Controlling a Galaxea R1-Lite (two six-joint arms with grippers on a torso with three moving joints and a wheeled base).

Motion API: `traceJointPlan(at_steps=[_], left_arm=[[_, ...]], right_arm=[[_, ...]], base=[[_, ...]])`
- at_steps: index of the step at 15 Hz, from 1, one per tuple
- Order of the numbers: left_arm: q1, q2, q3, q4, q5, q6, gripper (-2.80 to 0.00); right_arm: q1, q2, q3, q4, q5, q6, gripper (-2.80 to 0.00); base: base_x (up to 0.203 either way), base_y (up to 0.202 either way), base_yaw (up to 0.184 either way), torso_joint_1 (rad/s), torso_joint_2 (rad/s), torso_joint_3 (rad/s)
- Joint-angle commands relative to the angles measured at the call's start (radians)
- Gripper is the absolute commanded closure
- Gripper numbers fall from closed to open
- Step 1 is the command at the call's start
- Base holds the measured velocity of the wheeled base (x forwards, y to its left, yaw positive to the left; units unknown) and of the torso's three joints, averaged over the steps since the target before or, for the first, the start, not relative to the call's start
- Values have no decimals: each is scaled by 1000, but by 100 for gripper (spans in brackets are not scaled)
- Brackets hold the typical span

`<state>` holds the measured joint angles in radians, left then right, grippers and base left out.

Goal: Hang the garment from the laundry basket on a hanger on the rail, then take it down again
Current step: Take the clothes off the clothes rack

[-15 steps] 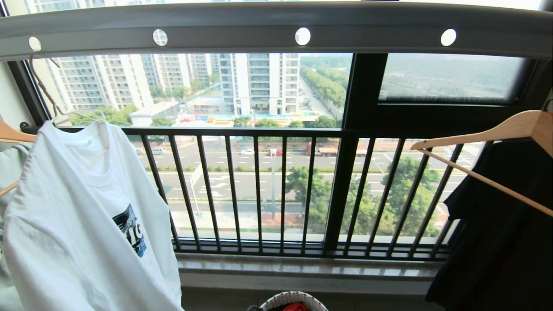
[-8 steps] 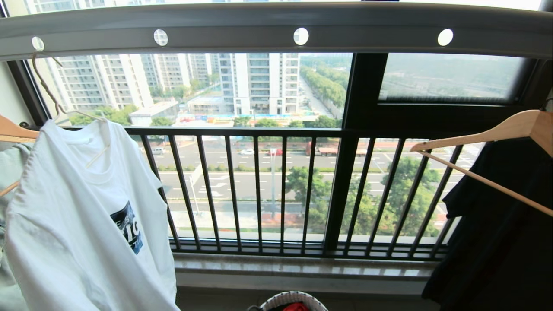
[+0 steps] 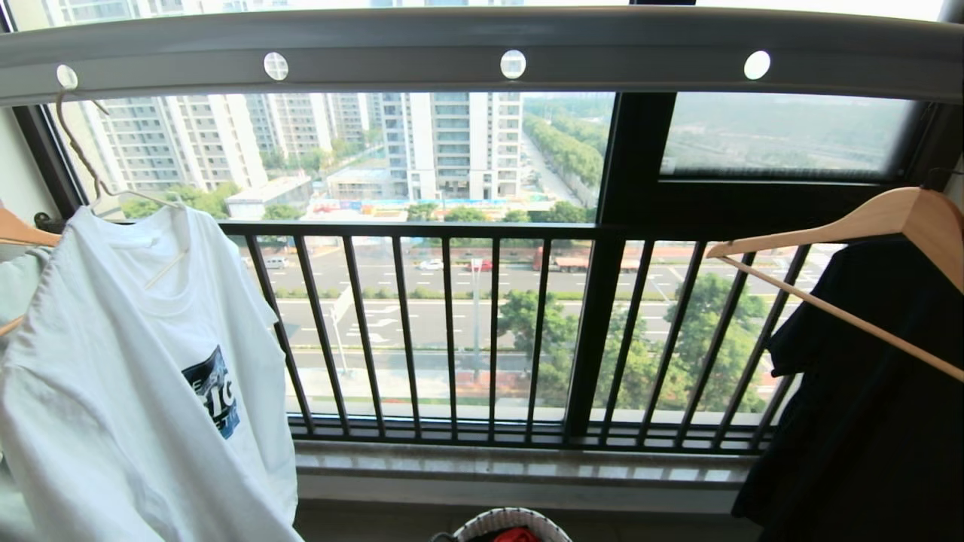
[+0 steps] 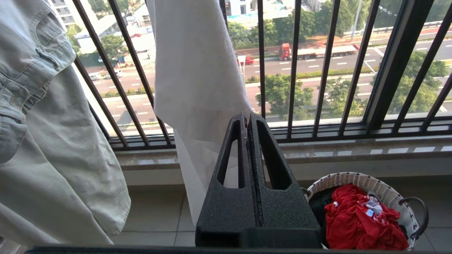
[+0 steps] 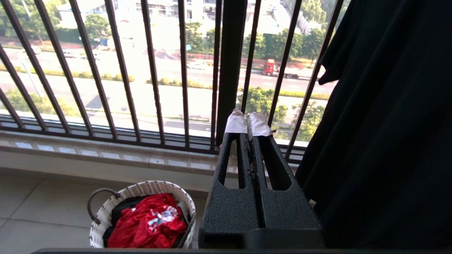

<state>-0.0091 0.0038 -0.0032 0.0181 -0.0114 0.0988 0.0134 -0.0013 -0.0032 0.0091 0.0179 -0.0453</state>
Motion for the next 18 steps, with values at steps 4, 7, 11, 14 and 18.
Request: traceJointPlan(at_steps=[4,7,11,14,18], left_arm=[[0,-1,0,3,2,-48,0],[0,1,-67,8,2,-89,0],[1,183,-288,152,70,-128,0],[11,314,-484,382,103,-195,0],[109,453,-638,698,121,-336,0]], right_arm=[[0,2,0,0,1,-5,0],[0,2,0,0,1,-4,0],[0,3,0,2,1,-7,0],[0,3,-1,5,1,-7,0],[0,3,-3,8,1,-7,0]], base=[[0,0,0,0,0,0],[0,0,0,0,0,0],[0,0,0,0,0,0],[0,0,0,0,0,0],[0,0,0,0,0,0]])
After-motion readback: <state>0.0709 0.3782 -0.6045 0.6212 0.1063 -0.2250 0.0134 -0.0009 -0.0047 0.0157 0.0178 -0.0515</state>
